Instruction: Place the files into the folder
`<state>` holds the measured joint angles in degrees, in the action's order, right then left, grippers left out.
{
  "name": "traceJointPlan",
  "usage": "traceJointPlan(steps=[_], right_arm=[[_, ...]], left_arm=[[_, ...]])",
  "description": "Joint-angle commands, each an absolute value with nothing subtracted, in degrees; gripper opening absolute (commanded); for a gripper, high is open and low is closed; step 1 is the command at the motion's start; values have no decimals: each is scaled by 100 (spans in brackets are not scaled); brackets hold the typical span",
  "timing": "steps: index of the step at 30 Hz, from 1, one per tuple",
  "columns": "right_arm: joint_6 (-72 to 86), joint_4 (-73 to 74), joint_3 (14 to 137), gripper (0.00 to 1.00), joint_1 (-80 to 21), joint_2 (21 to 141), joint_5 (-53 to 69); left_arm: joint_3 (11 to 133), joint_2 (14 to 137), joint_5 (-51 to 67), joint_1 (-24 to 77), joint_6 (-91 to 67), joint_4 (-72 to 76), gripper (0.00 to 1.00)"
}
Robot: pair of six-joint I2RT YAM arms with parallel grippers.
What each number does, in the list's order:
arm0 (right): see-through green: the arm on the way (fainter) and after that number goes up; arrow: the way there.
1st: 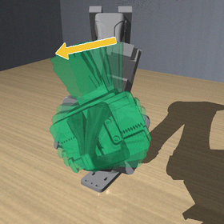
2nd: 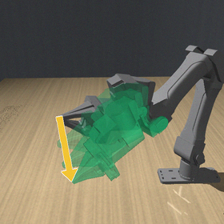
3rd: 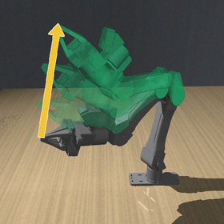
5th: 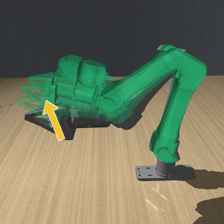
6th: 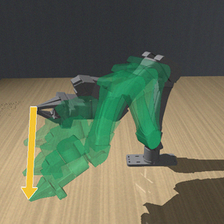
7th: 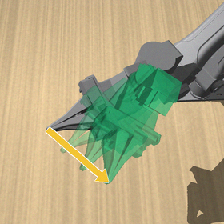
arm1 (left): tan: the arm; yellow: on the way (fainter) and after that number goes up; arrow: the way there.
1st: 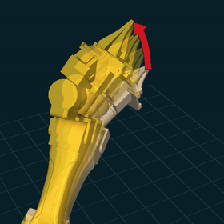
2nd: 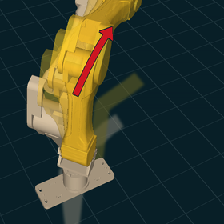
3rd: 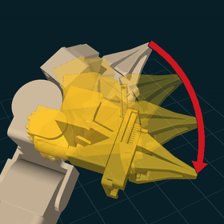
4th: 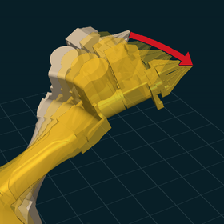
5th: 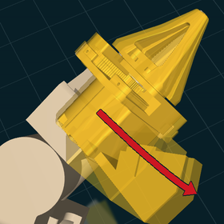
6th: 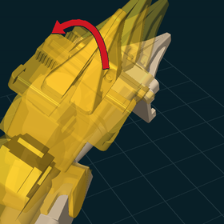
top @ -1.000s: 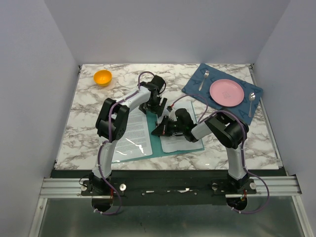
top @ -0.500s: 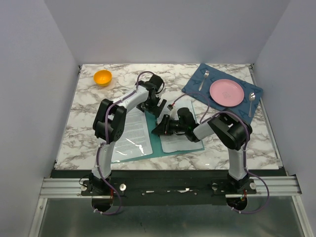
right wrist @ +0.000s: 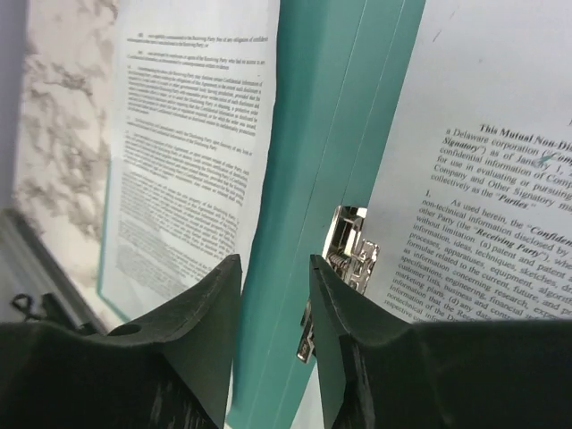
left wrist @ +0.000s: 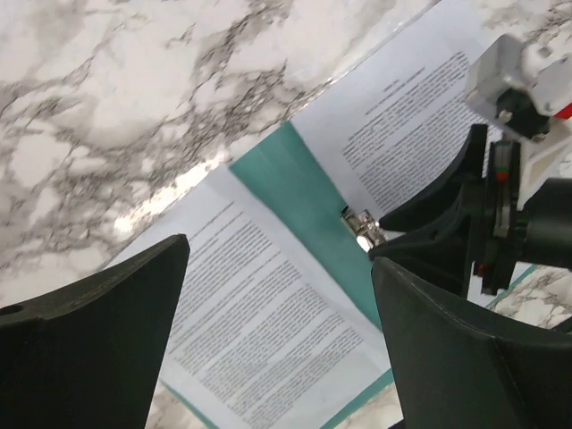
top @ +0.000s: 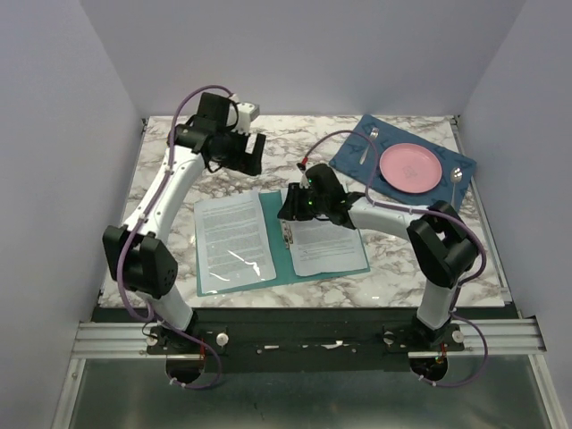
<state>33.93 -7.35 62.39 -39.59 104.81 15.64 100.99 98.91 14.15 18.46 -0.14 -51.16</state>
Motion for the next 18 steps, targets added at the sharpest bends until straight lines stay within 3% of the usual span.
traceJointPlan(steps=[1, 7, 11, 18], right_arm=[[2655, 1238, 6968, 43, -4341, 10704, 282], [2575, 2012, 7743, 37, -4711, 11100, -325], [2689, 2311, 7998, 32, -4834, 11328, -422], [2769, 2514, 8156, 32, -5010, 11513, -641]], left_arm=[[9134, 9388, 1451, 1346, 421, -5300, 99], [7938, 8737, 1090, 757, 808, -5177, 99], [7463, 8526, 1440, 151, 931, -5142, 99], [6593, 8183, 1389, -132, 1177, -4905, 99]])
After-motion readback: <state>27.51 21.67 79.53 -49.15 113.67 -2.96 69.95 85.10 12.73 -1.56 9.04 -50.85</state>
